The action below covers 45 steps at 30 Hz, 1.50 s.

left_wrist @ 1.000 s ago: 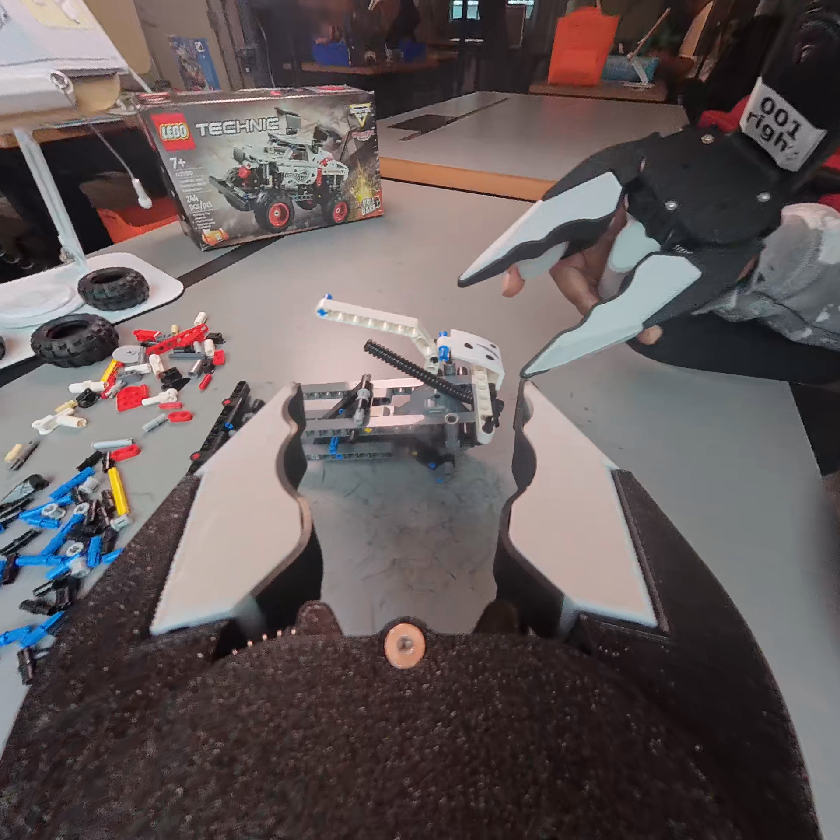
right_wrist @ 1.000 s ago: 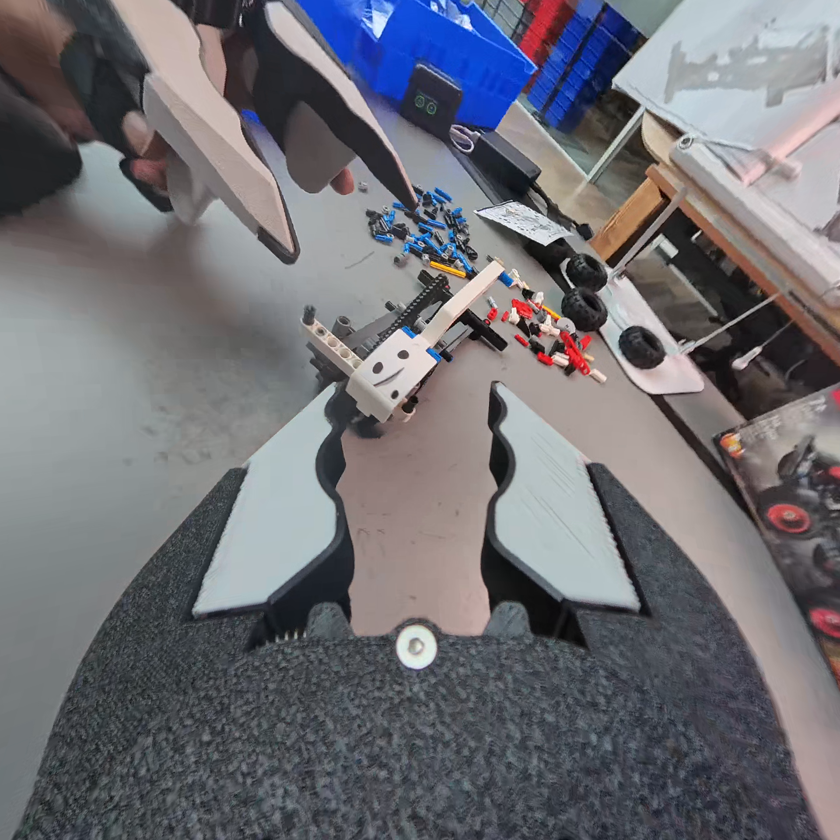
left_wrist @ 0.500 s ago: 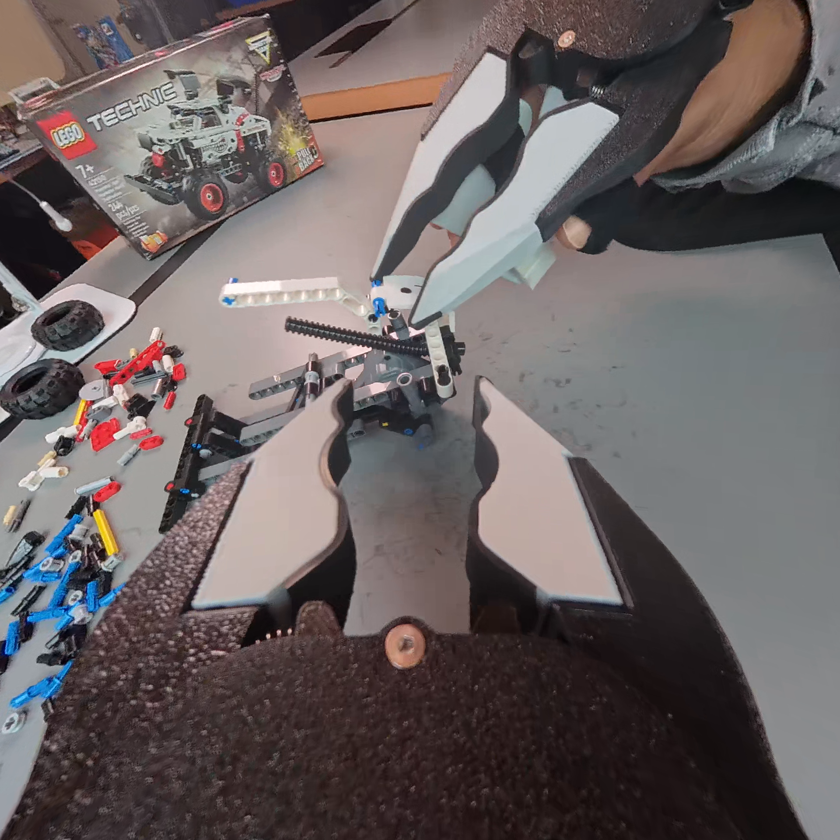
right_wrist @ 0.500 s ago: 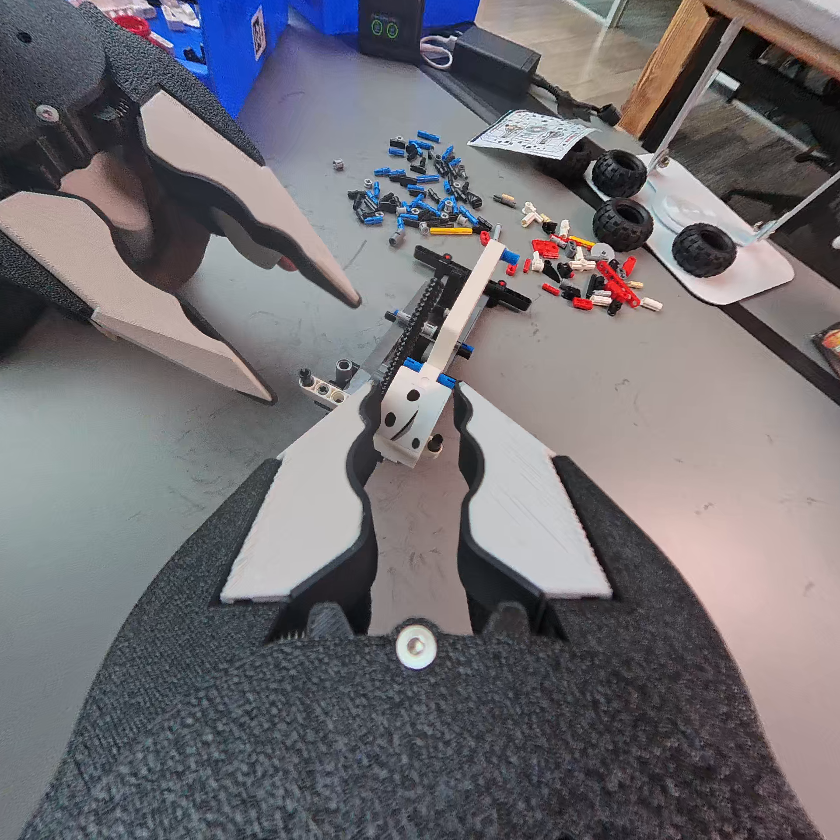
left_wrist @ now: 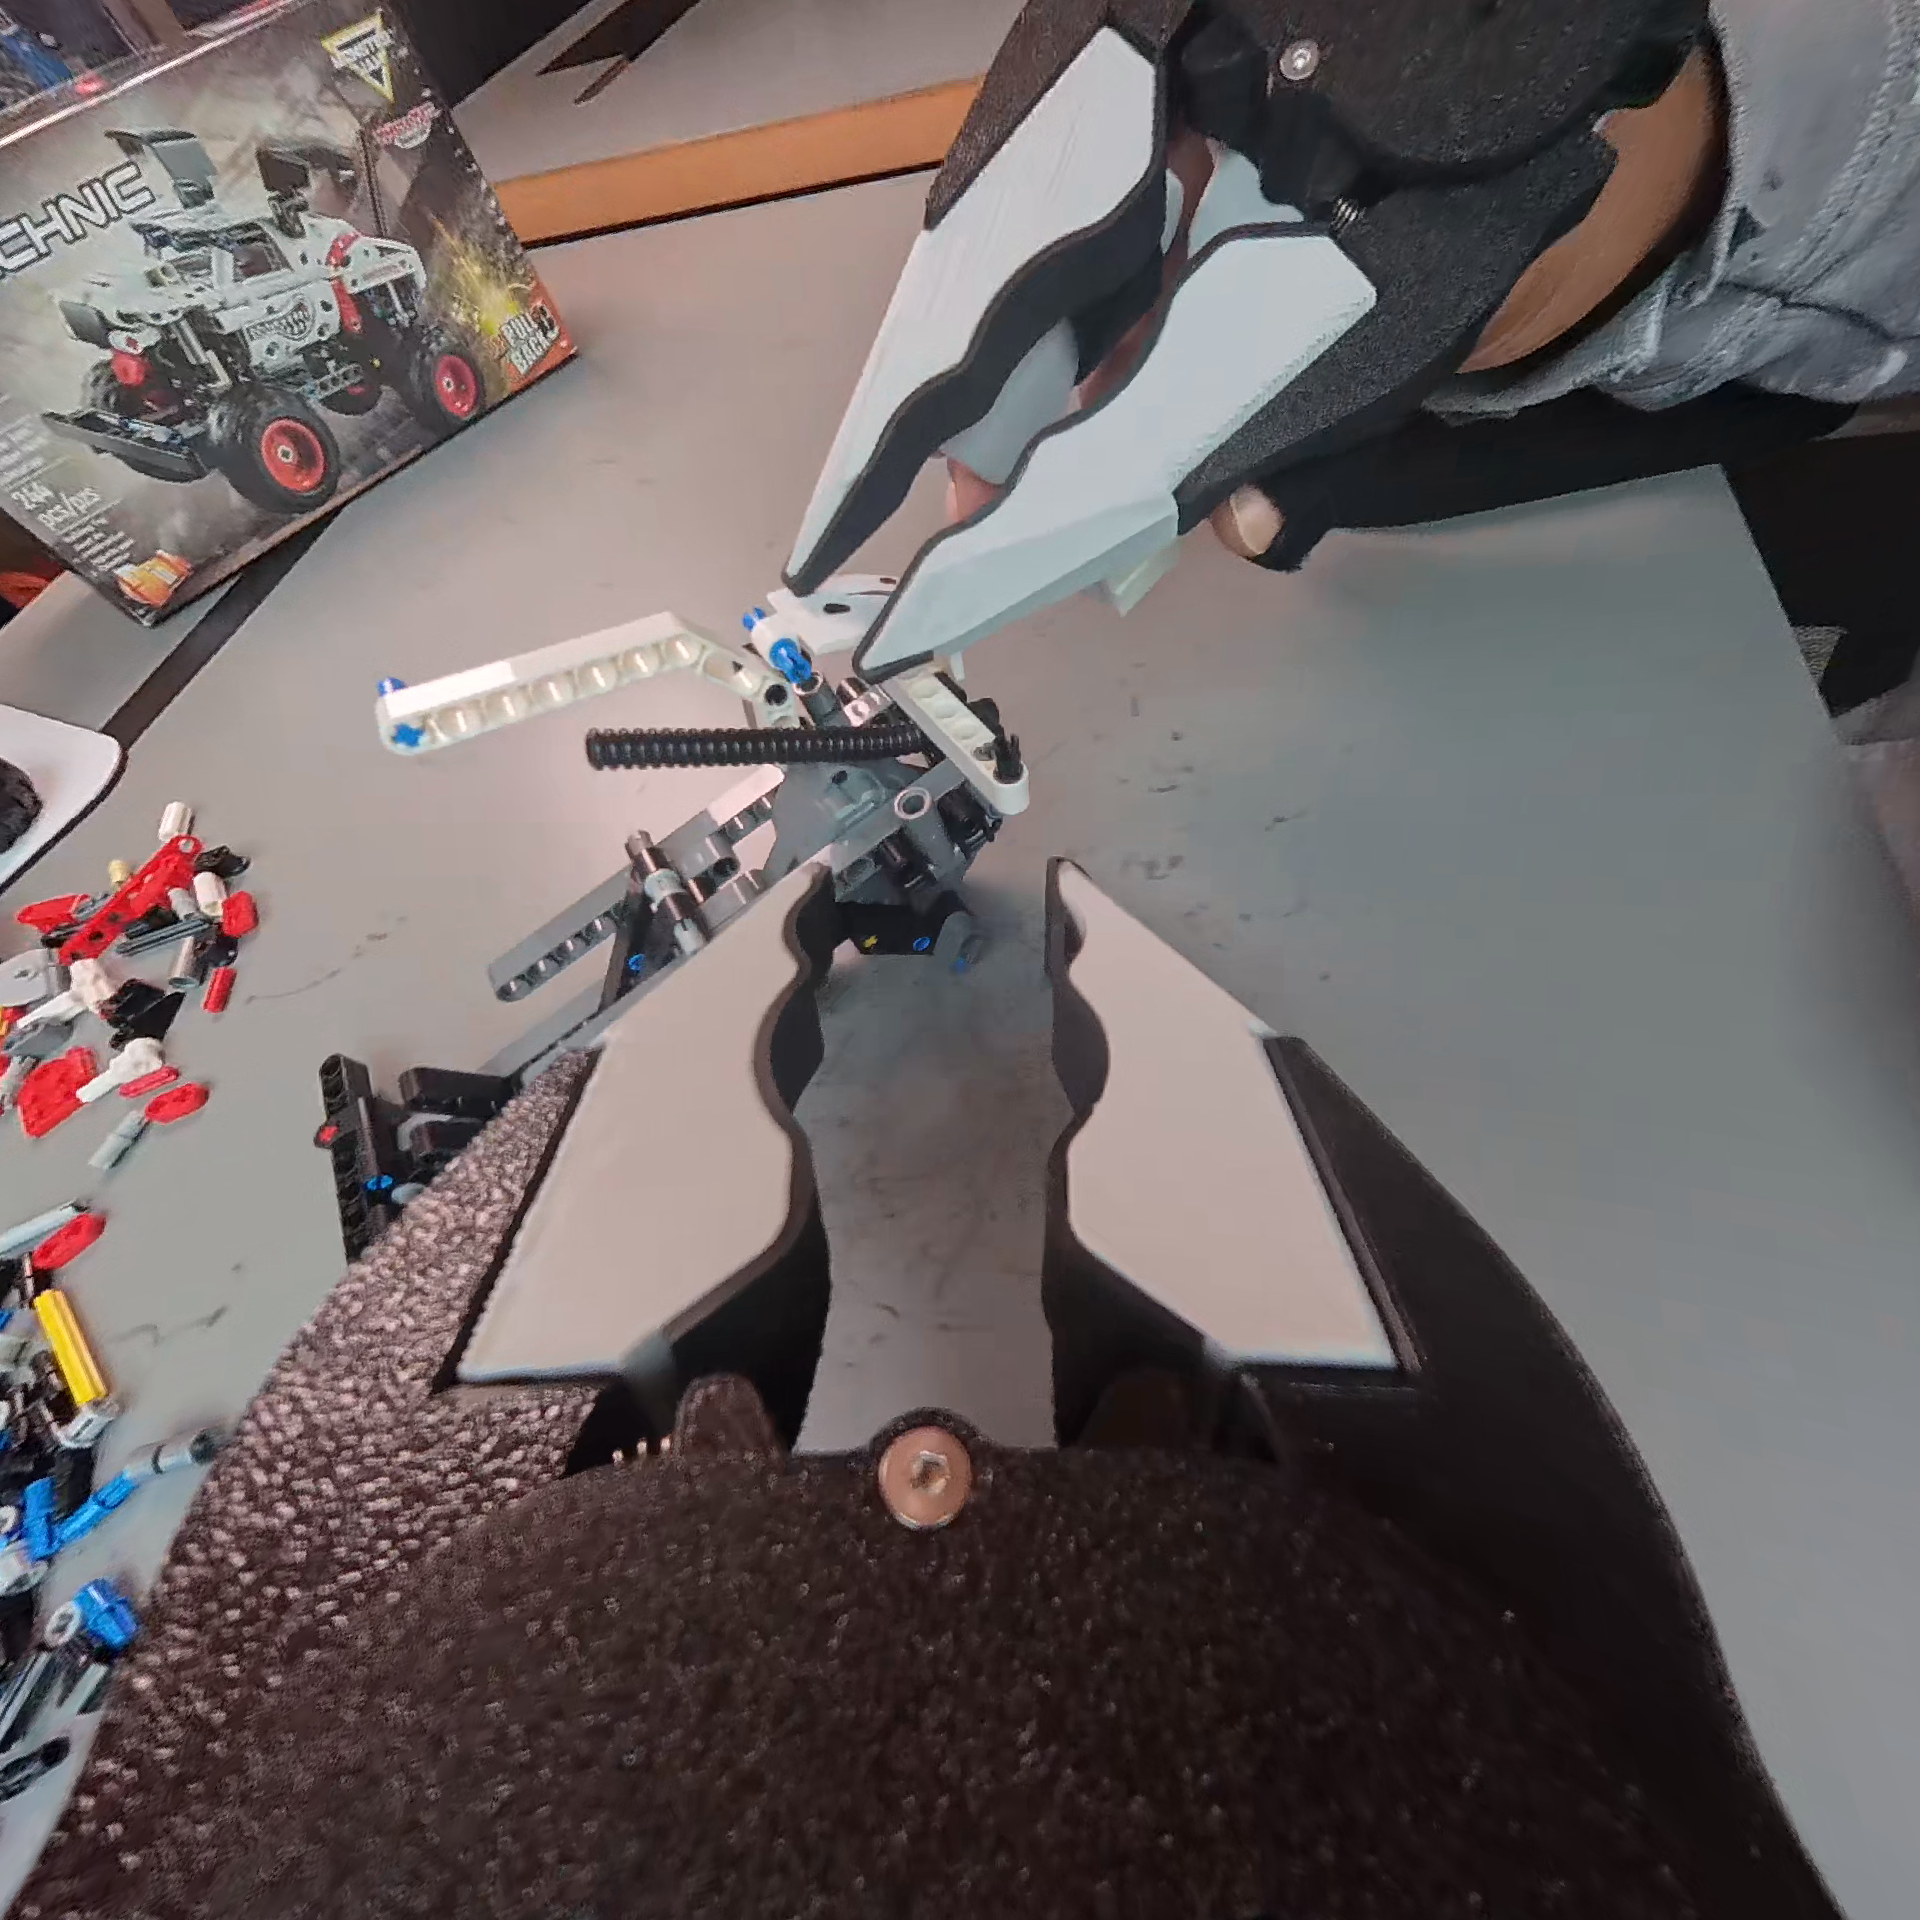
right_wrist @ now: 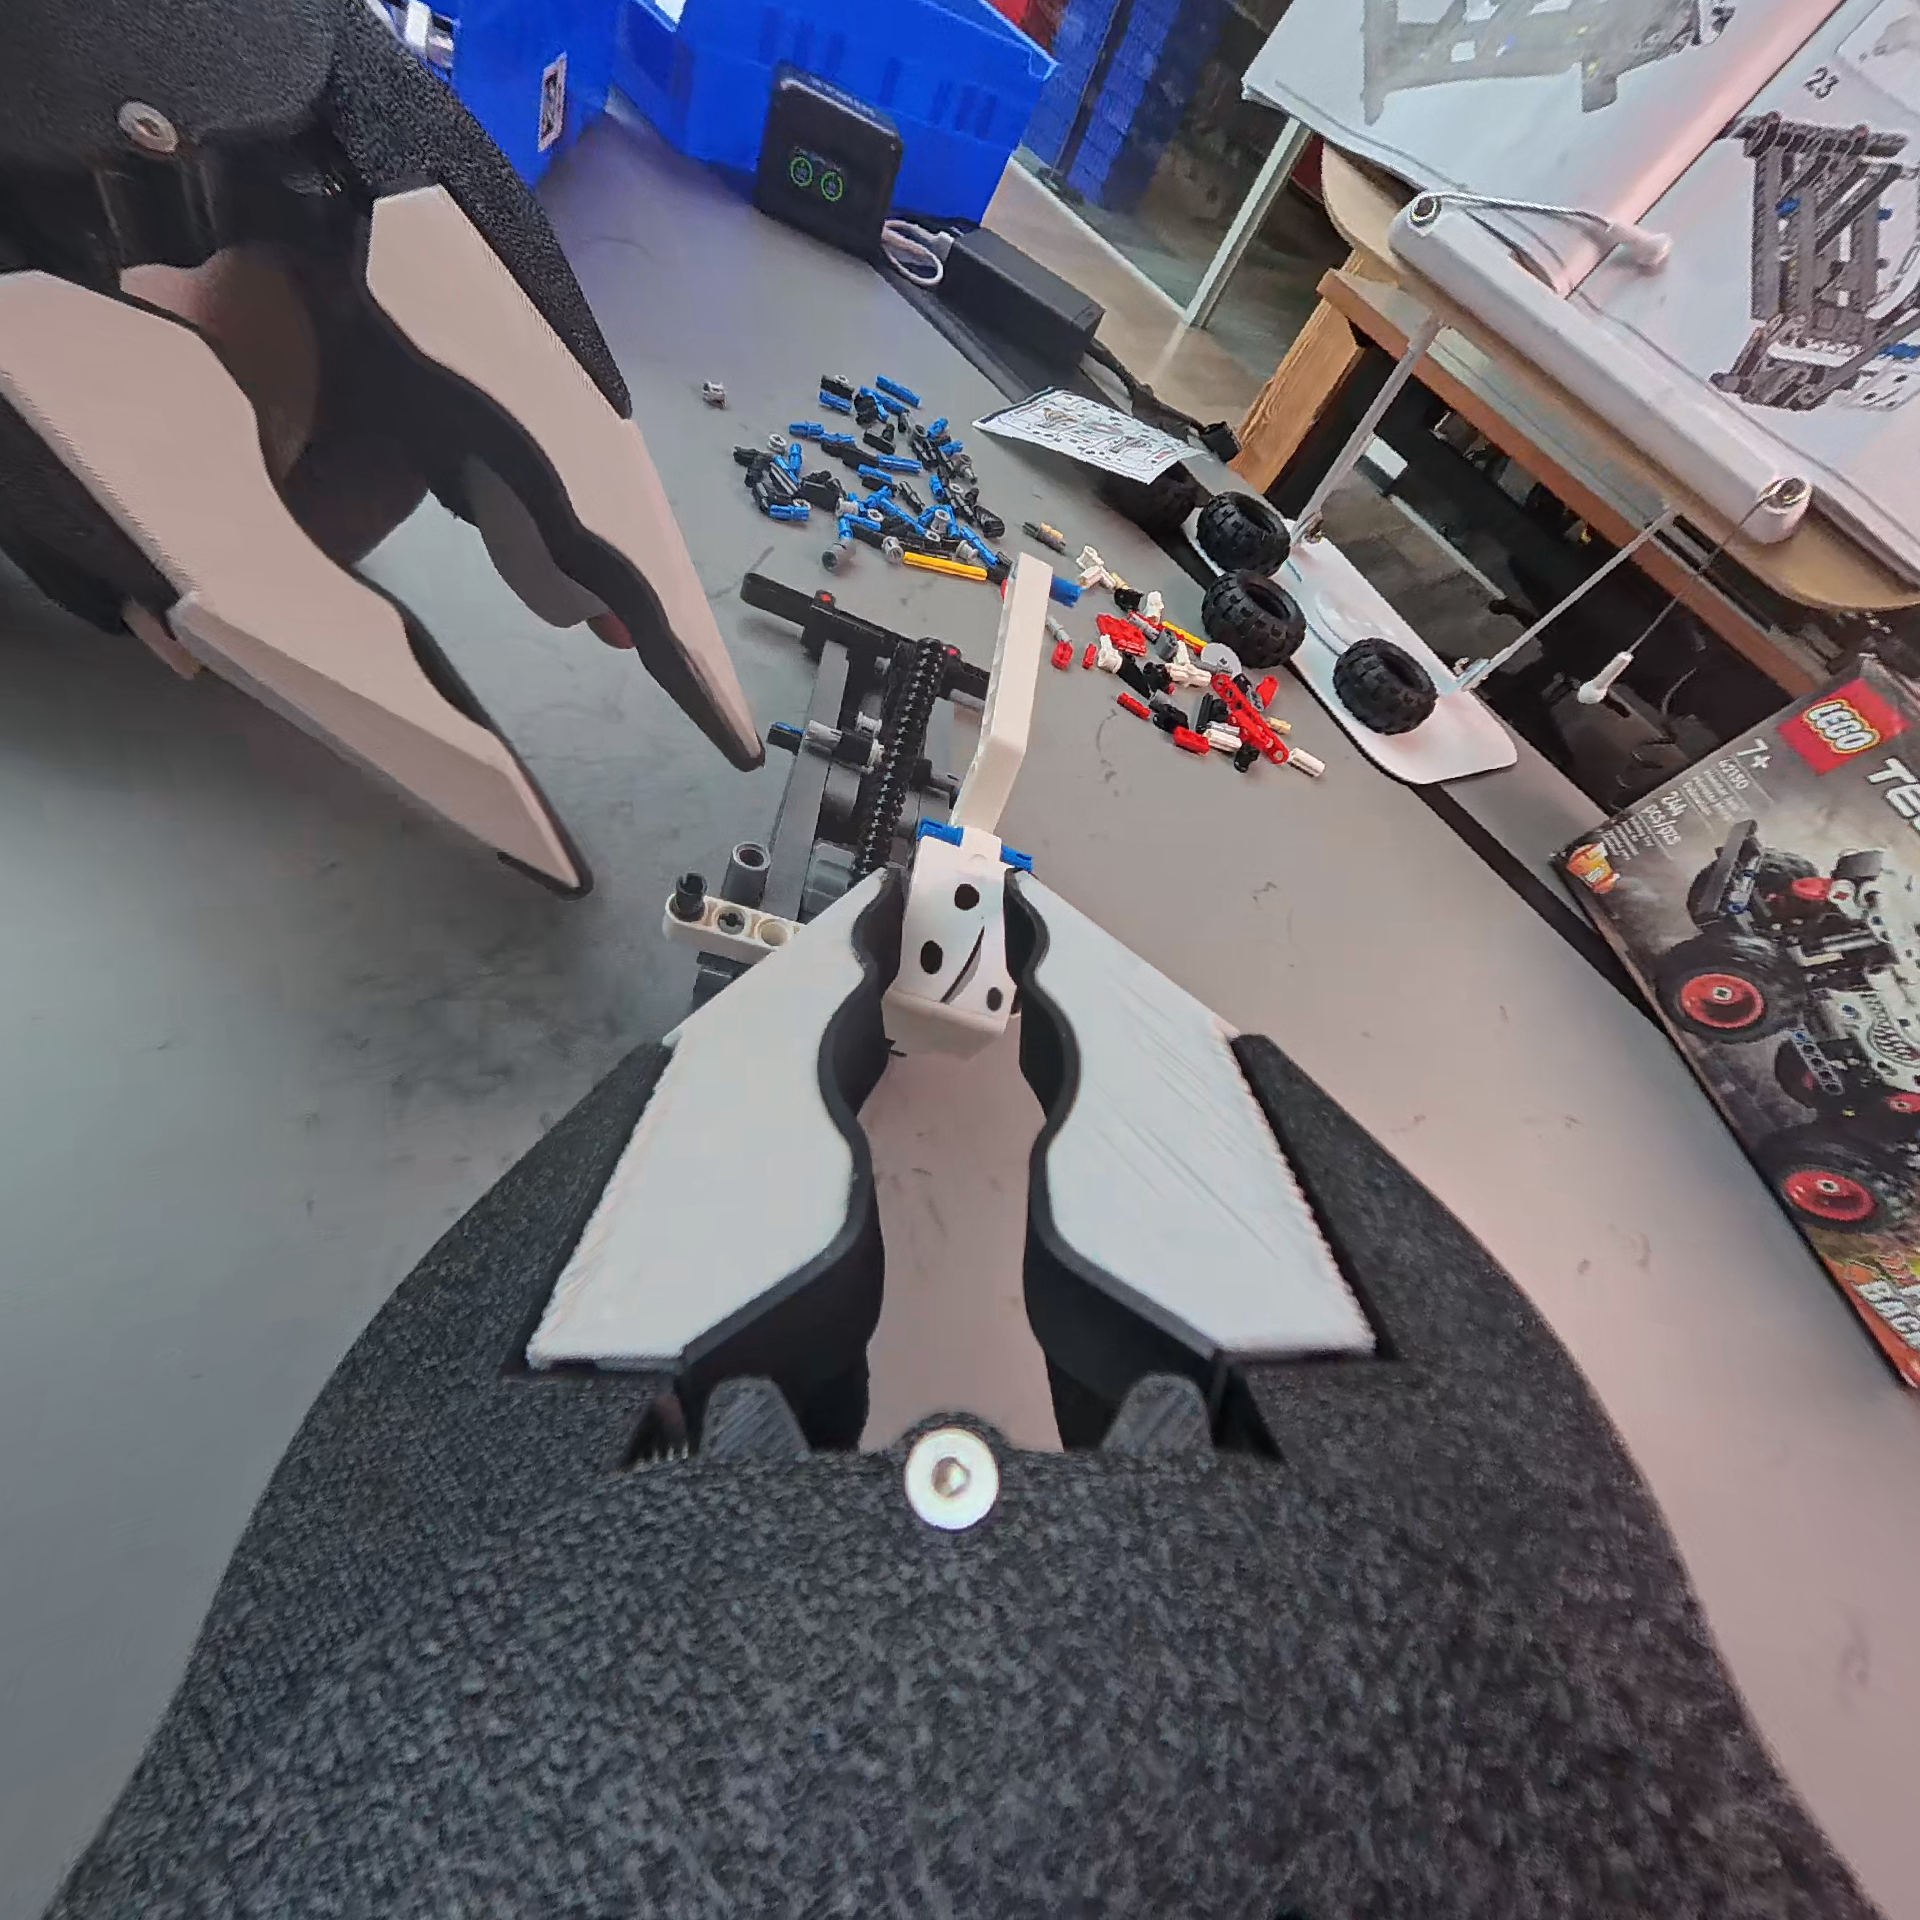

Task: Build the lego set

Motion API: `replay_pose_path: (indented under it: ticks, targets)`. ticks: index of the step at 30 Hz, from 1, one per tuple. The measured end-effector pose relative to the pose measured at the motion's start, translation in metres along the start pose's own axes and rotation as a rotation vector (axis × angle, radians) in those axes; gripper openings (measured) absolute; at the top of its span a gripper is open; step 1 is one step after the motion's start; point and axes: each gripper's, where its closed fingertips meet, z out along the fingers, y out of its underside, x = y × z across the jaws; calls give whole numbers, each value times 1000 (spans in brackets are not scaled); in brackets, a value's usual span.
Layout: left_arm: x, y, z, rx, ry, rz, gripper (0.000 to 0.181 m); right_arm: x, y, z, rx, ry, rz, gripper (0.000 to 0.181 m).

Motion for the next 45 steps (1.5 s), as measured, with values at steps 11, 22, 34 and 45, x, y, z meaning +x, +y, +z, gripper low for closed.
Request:
replay_pose_path:
  ticks: [11,22,34,45]
  targets:
    - [9,-16,19,-1,-50,4,40,4,6,-7,-48,-165,169,47]
    - [1,-11,22,-38,-84,-27,26,-1,9,-5,4,-152,146,26]
    - [-2,-9,20,-36,-106,-37,25,-1,10,-9,29,-111,96,27]
    - [-6,-5,12,-21,-89,-49,25,-9,6,-8,51,-129,96,29]
